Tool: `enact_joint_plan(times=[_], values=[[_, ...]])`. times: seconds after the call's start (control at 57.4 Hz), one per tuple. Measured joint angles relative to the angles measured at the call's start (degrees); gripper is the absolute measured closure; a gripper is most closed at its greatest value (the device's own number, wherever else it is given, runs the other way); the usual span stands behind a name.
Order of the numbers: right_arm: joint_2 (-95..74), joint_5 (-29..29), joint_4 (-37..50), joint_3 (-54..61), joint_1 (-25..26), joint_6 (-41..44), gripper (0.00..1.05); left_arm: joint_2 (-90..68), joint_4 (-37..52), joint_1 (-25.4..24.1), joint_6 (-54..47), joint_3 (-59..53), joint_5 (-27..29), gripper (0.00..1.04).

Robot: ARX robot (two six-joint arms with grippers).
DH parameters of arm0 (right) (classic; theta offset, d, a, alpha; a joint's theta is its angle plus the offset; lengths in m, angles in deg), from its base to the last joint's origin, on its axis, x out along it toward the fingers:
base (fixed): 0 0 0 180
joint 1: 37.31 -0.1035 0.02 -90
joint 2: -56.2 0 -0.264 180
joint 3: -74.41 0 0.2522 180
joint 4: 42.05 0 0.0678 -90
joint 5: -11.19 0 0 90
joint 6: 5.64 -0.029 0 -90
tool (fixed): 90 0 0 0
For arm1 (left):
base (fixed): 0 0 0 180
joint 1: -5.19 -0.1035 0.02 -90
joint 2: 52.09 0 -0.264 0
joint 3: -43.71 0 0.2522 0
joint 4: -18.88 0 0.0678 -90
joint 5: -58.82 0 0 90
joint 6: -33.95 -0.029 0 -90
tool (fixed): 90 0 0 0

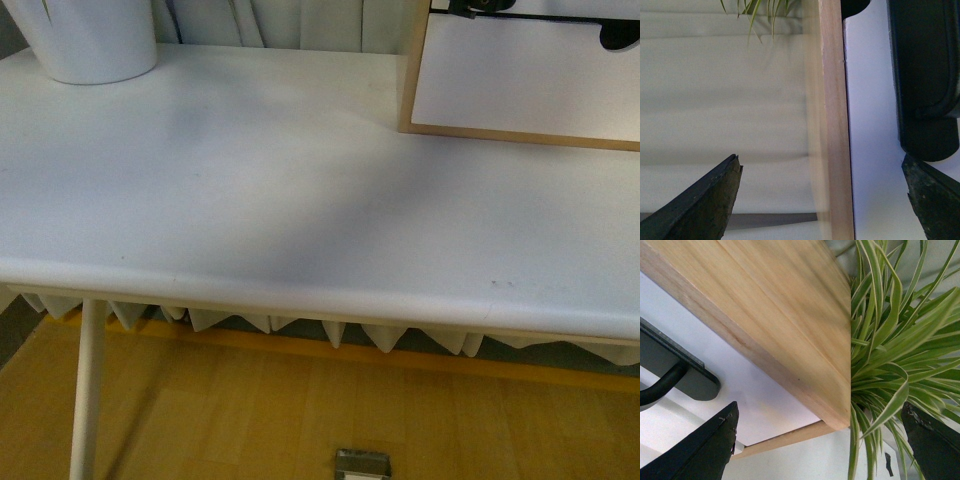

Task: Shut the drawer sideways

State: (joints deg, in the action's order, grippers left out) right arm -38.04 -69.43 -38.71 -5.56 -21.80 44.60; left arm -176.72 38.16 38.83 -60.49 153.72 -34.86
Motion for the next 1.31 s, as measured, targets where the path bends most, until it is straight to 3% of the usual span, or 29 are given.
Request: enact_joint_plan(times=[0.209, 0.523, 0.819, 0.941, 1.098, 1.237, 1.307], values=[[3.15, 2.12, -0.07, 2.56, 0.52, -0.81, 0.09, 2.51, 5.33, 0.09, 0.26, -6.21, 0.39, 0.06], [21.53, 4.48, 2.38, 18.03, 1.92, -6.67, 0.09, 19.78, 20.26, -2.6, 7.52, -34.95, 3.1, 0.06], [45.11, -1.88, 3.04, 37.79, -0.55, -16.17, 0.09, 39.36, 25.99, -10.27, 25.51, -60.46, 11.74, 0.06], [59.25, -8.68, -1.84, 47.1, -4.98, -22.14, 0.09, 50.64, 23.45, -14.27, 36.06, -71.36, 14.4, 0.06], [73.57, -16.35, -9.84, 54.01, -10.14, -28.3, 0.09, 65.96, 12.31, -20.0, 48.37, -83.06, 16.96, 0.06], [84.46, -21.9, -16.87, 58.29, -14.71, -34.34, 0.09, 79.62, -1.05, -24.41, 56.92, -88.37, 17.0, 0.06], [86.64, -22.18, -17.73, 58.9, -15.87, -36.06, 0.09, 82.53, -2.4, -25.24, 59.63, -88.8, 17.18, 0.06]])
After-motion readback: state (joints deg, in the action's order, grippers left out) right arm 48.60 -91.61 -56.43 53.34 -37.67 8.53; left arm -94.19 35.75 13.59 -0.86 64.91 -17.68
